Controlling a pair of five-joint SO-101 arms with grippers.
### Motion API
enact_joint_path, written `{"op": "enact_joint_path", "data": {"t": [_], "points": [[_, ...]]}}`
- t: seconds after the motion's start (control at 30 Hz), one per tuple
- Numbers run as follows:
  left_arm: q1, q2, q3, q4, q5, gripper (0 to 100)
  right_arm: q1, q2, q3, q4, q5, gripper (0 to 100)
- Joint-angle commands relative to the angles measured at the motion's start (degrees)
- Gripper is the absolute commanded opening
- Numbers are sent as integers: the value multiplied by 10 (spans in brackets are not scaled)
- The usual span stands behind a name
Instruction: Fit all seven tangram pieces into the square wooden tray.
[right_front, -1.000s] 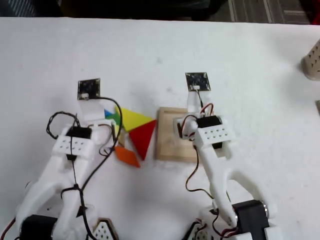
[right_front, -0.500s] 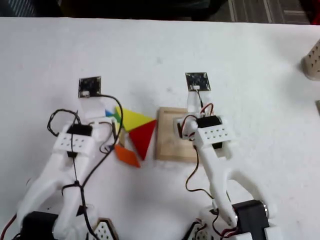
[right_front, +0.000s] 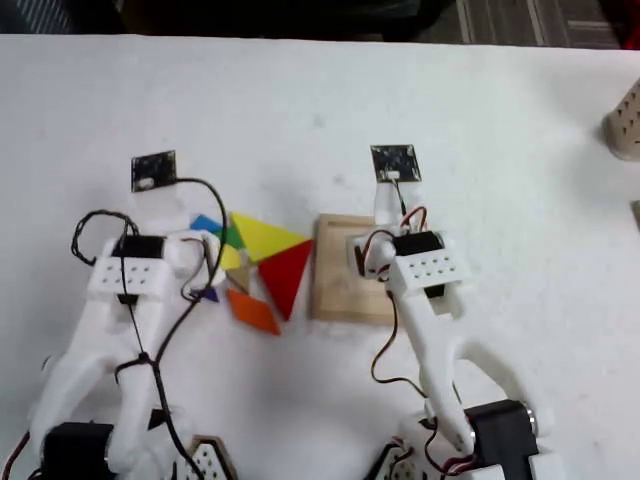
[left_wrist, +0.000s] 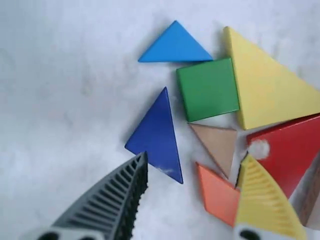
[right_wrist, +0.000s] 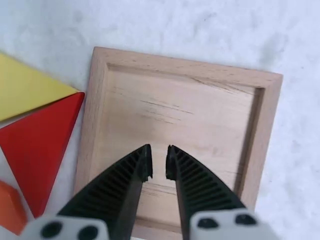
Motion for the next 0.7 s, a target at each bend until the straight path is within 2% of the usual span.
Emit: {"op": "enact_joint_path", "data": {"t": [0.0,0.13,0.3,0.43,0.57,0.67], "points": [[14,-3,-10,-21,4,309,3,-37,-5,4,-9,52],[15,-8,8,-32,4,309,3,-37,-5,4,-9,52],[-49,-2,18,-32,1,309,3,-37,-2,4,-9,52],[-65,3,33,-33,-28,305,3,-37,-1,4,-9,52],[-65,59,16,-38,-29,232,3,-37,-1,4,-9,52],[-65,120,-16,-40,-32,230,3,-37,-1,4,-9,52]]}}
